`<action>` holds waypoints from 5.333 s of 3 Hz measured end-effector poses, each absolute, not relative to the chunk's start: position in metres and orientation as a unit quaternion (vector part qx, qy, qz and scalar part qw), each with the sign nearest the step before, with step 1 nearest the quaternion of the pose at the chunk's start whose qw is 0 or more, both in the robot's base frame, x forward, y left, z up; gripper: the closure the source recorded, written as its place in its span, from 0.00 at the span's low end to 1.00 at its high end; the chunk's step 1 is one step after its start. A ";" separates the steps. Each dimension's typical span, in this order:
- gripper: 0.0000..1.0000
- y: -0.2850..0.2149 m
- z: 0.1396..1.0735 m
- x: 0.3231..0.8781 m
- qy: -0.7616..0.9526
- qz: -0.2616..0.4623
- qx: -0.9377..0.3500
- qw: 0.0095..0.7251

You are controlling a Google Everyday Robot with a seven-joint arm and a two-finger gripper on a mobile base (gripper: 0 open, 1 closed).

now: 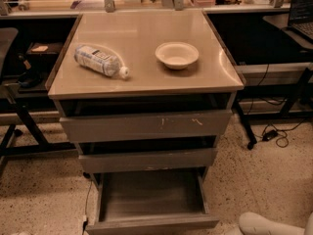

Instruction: Close bottom drawer

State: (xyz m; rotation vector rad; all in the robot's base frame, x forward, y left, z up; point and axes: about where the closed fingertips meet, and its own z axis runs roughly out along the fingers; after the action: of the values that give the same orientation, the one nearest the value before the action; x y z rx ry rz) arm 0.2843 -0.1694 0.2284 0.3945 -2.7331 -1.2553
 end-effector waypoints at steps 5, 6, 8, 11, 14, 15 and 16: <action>1.00 -0.162 0.178 0.415 -0.906 -0.421 -0.013 -0.052; 1.00 -0.169 0.177 0.441 -0.905 -0.419 -0.015 -0.075; 1.00 -0.162 0.163 0.460 -0.892 -0.436 -0.064 -0.104; 1.00 -0.172 0.183 0.545 -0.867 -0.445 -0.116 -0.190; 1.00 -0.179 0.196 0.607 -0.869 -0.428 -0.107 -0.225; 1.00 -0.176 0.194 0.619 -0.871 -0.423 -0.103 -0.227; 1.00 -0.171 0.187 0.624 -0.874 -0.412 -0.099 -0.238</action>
Offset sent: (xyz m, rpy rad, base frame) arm 0.0959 0.0049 -0.0623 0.0422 -0.0178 -0.3502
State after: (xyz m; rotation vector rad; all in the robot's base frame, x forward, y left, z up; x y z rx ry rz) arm 0.6244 -0.1713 0.1873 -0.3689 -3.2590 -1.5351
